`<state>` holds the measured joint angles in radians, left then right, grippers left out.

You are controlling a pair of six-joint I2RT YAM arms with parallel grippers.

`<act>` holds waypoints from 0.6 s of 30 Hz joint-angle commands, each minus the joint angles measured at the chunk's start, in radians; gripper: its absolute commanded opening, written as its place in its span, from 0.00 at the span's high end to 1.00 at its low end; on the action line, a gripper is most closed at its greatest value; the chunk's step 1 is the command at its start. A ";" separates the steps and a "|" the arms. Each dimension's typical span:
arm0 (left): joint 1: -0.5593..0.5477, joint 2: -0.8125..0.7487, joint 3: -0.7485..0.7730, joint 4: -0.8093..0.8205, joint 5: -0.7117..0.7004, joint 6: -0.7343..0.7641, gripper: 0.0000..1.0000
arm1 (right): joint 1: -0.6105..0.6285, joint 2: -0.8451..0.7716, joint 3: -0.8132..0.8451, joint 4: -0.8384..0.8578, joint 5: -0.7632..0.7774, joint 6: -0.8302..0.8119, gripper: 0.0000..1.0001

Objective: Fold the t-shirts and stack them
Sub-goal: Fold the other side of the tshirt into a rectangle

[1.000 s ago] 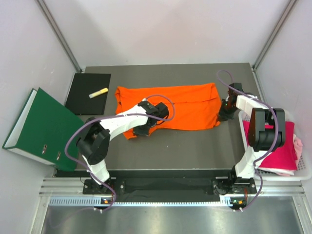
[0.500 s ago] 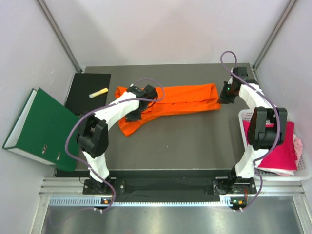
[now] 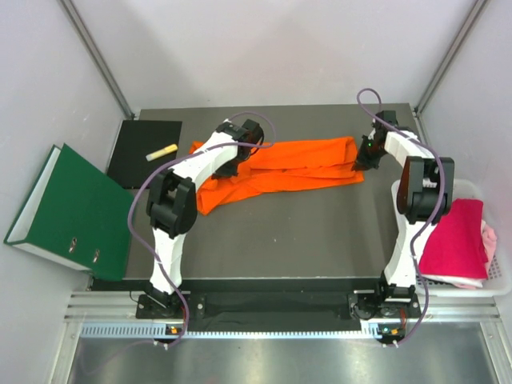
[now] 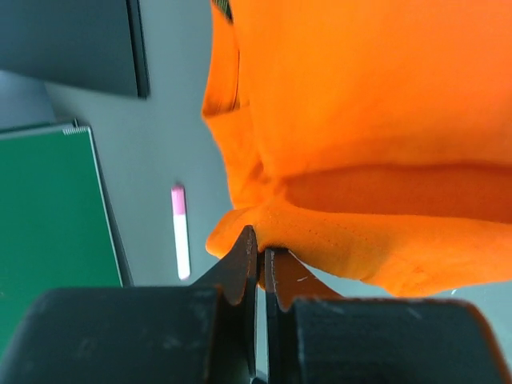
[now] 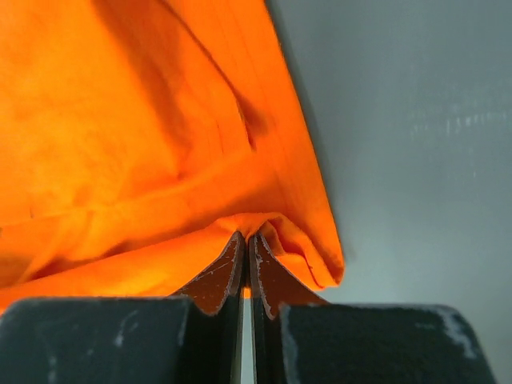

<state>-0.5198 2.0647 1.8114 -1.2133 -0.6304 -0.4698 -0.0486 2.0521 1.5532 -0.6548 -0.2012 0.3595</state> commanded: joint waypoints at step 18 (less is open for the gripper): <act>0.072 0.273 0.431 0.007 -0.199 0.235 1.00 | -0.030 0.143 0.248 -0.026 -0.023 0.035 0.01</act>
<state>-0.4755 2.3299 2.1784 -1.2499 -0.7605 -0.3180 -0.0608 2.2276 1.8011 -0.6758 -0.2577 0.4118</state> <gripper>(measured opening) 0.031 0.808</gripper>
